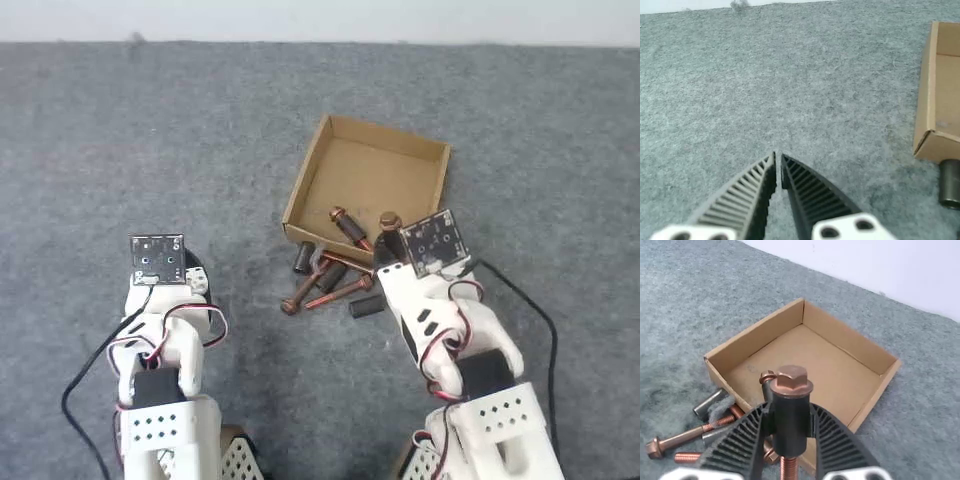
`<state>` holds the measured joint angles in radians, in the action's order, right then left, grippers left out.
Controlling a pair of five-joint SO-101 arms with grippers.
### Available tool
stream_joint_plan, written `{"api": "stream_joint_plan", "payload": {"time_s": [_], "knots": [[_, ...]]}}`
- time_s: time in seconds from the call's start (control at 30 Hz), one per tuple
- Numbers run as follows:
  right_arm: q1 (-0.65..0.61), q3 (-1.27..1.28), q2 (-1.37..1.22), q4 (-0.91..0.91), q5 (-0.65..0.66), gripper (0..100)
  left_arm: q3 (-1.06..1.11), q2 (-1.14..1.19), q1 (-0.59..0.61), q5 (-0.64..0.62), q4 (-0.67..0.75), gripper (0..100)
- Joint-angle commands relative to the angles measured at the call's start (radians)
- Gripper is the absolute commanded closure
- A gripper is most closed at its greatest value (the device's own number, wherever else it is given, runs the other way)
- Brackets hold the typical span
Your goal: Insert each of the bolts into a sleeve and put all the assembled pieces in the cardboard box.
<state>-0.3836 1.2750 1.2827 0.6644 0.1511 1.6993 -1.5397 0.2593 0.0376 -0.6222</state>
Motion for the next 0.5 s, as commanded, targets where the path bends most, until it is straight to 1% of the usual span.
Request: {"api": "stream_joint_plan", "payload": {"time_s": [0.0,0.3,0.47], "knots": [[0.027,-0.167,-0.067,0.068,0.014,99.3,-0.008,-0.020,-0.003,0.012,-0.009,99],[0.193,-0.408,-0.375,0.166,0.012,99.3,-0.008,-0.020,-0.003,0.012,-0.009,99],[0.239,-0.529,-0.553,0.176,0.012,99.3,-0.008,-0.020,-0.003,0.012,-0.009,99]]}}
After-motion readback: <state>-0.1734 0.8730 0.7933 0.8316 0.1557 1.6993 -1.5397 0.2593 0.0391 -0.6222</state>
